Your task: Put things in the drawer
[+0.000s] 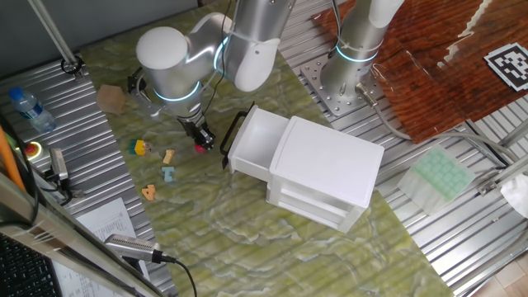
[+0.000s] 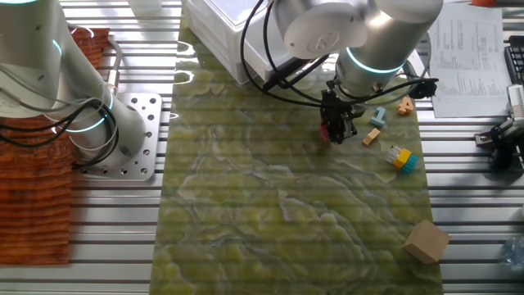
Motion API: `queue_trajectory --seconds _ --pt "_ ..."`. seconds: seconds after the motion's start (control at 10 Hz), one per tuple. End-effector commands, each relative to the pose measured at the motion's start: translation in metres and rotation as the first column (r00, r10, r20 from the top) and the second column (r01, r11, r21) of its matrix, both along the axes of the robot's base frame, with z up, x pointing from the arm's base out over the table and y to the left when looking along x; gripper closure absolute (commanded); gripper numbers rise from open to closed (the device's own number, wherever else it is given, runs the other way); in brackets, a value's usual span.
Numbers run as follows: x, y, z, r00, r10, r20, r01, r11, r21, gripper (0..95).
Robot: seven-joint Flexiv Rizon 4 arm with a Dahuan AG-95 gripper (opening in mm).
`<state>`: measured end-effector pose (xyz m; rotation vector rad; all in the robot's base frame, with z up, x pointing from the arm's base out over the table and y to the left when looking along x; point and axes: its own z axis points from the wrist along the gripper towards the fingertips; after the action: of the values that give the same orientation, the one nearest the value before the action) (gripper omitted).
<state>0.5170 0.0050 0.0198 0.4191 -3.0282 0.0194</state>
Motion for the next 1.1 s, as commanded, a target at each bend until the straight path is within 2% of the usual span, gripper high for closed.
queue_trajectory --seconds 0.1,0.2,0.3,0.4,0.6,0.8,1.0,1.1 --pt "0.002 -0.001 0.012 1.000 0.022 -0.010 -0.022 1.000 0.007 95.0" --pt "0.004 -0.003 0.028 0.999 0.040 -0.013 -0.040 0.999 0.010 95.0" --pt "0.005 -0.004 0.033 0.999 0.044 -0.015 -0.044 0.999 0.010 95.0" --pt "0.007 -0.006 0.057 0.998 0.061 -0.023 -0.061 0.998 0.012 95.0" --pt "0.005 -0.006 0.085 0.996 0.083 -0.036 -0.083 0.997 -0.005 95.0" --pt "0.002 -0.003 0.109 0.996 0.077 -0.041 -0.077 0.997 -0.002 95.0" --pt "0.001 -0.004 0.113 0.996 0.075 -0.042 -0.075 0.997 -0.005 95.0" --pt "0.001 -0.004 0.113 0.996 0.079 -0.030 -0.079 0.997 -0.004 95.0"
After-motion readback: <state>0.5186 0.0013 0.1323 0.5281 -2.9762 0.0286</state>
